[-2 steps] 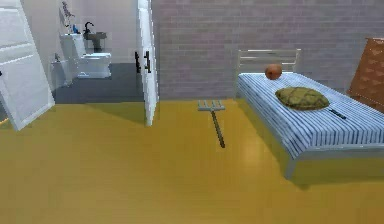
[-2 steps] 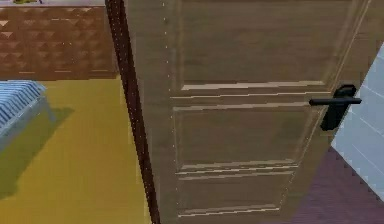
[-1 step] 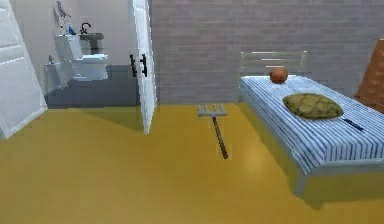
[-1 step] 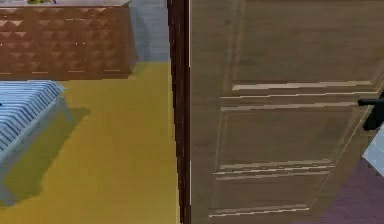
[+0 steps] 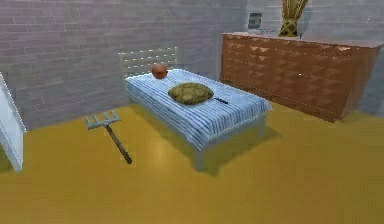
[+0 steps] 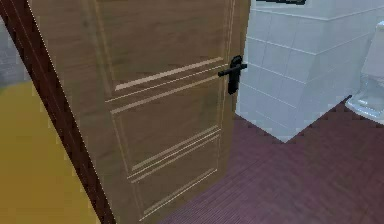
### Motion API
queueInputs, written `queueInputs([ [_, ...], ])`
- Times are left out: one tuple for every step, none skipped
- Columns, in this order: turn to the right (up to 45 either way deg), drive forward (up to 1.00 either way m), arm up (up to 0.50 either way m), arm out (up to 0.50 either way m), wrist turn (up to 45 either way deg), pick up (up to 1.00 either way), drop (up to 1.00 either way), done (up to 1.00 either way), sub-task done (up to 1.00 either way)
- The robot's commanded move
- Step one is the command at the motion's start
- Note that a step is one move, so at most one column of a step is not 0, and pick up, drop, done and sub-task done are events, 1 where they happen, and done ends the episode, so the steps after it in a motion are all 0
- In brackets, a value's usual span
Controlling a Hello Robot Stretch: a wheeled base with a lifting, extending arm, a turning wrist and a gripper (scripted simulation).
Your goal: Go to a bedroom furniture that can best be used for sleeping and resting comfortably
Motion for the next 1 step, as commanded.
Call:
queueInputs([
  [0.0,0.15,0.00,0.00,0.0,0.00,0.00,0.00,0.00],
])
